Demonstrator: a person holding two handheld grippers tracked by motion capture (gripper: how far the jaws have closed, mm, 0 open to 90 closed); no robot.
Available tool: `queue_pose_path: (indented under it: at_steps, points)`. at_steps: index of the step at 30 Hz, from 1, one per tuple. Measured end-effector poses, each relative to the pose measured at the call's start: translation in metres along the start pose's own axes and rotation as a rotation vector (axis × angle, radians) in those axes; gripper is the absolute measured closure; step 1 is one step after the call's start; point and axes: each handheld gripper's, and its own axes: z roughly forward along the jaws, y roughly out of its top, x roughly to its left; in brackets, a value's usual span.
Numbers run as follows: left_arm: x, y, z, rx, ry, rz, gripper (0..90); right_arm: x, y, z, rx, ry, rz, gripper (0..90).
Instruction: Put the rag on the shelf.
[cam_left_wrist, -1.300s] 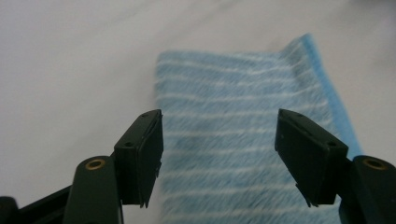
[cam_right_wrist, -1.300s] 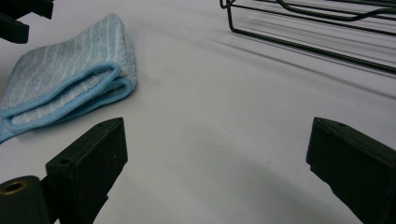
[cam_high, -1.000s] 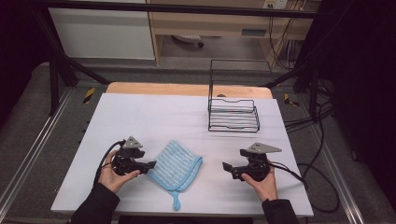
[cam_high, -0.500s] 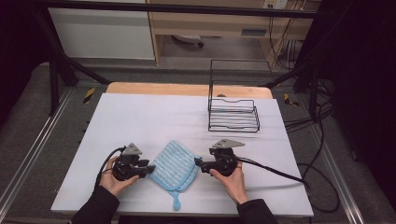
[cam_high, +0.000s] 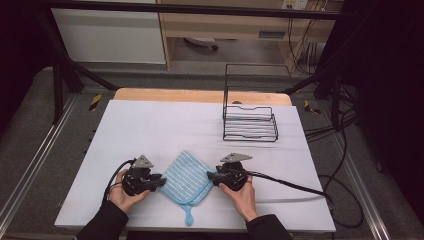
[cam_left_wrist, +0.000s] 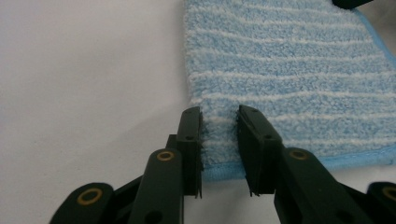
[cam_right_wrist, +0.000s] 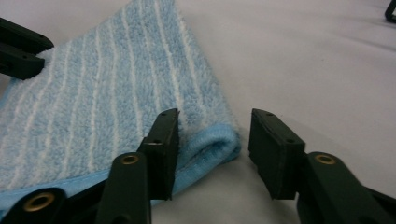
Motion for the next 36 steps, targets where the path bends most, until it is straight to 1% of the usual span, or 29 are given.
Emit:
queue_pose_path:
  at_steps: [4,6,7,8,9,10,11,12,14,16,17,18,19,20,21,22,23,26,27,28,29,31,33,34,36]
  points:
    - [0.0,0.0,0.0,0.008,-0.012,-0.007,74.7,0.0,-0.001,0.001,0.01,0.013,0.027,62.2]
    - [-0.001,0.001,0.001,0.008,-0.013,-0.012,78.4,0.0,-0.001,0.002,0.011,0.02,0.046,67.7]
    - [-0.001,0.001,0.001,0.015,-0.016,-0.013,78.4,0.0,-0.001,0.002,0.011,0.02,0.046,67.7]
    - [-0.001,0.002,0.001,0.016,-0.016,-0.016,81.4,-0.001,-0.001,0.001,0.011,0.037,0.066,73.5]
    - [-0.002,0.002,0.001,0.016,-0.016,-0.021,81.4,-0.001,-0.001,0.001,0.011,0.037,0.066,73.5]
    - [-0.002,0.003,0.001,0.018,-0.015,-0.024,83.3,-0.004,0.0,0.0,0.009,0.061,0.087,78.3]
    - [-0.002,0.003,0.001,0.019,-0.015,-0.023,84.1,-0.006,0.001,-0.001,0.012,0.072,0.099,79.3]
    - [-0.003,0.003,0.0,0.017,-0.016,-0.026,84.1,-0.006,0.001,-0.001,0.012,0.072,0.099,79.3]
    - [-0.004,0.003,-0.001,0.013,-0.023,-0.035,85.4,-0.008,0.005,-0.006,0.018,0.081,0.098,80.4]
    - [-0.005,0.004,-0.003,0.012,-0.046,-0.051,85.5,-0.008,0.008,-0.009,0.018,0.087,0.104,80.5]
    - [-0.007,0.004,-0.002,0.01,-0.067,-0.06,85.7,-0.011,0.013,-0.018,0.015,0.089,0.095,80.7]
    - [-0.016,0.005,-0.001,0.006,-0.099,-0.067,85.7,-0.012,0.016,-0.023,0.015,0.085,0.092,80.7]
    - [-0.021,0.006,0.0,-0.002,-0.107,-0.067,85.7,-0.013,0.018,-0.028,0.015,0.08,0.089,80.8]
    - [-0.021,0.006,0.0,-0.002,-0.107,-0.067,85.6,-0.016,0.02,-0.034,0.014,0.077,0.087,80.8]
    - [-0.035,0.009,0.002,-0.015,-0.128,-0.062,85.6,-0.018,0.021,-0.039,0.017,0.067,0.087,80.8]
    - [-0.035,0.009,0.002,-0.015,-0.128,-0.062,85.4,-0.021,0.022,-0.045,0.018,0.049,0.081,80.9]
    - [-0.042,0.01,0.005,-0.021,-0.139,-0.066,85.3,-0.024,0.022,-0.049,0.024,0.035,0.083,80.9]
    - [-0.063,0.015,0.013,-0.036,-0.152,-0.055,85.2,-0.034,0.022,-0.058,0.038,-0.006,0.078,80.9]
    - [-0.073,0.018,0.02,-0.042,-0.149,-0.044,85.2,-0.037,0.023,-0.059,0.04,-0.02,0.067,80.9]
    - [-0.073,0.018,0.02,-0.042,-0.149,-0.044,85.2,-0.039,0.024,-0.059,0.041,-0.035,0.052,80.9]
    - [-0.078,0.019,0.024,-0.045,-0.145,-0.041,85.2,-0.041,0.025,-0.059,0.039,-0.046,0.036,80.9]
    - [-0.085,0.021,0.03,-0.046,-0.137,-0.04,85.0,-0.045,0.029,-0.055,0.036,-0.054,0.019,80.9]
    - [-0.09,0.022,0.035,-0.048,-0.122,-0.04,84.9,-0.05,0.032,-0.049,0.031,-0.047,-0.009,80.8]
    - [-0.092,0.022,0.037,-0.05,-0.113,-0.042,84.8,-0.052,0.033,-0.045,0.033,-0.04,-0.015,80.8]
    - [-0.093,0.022,0.037,-0.058,-0.101,-0.056,84.5,-0.055,0.033,-0.035,0.037,-0.032,-0.041,80.7]
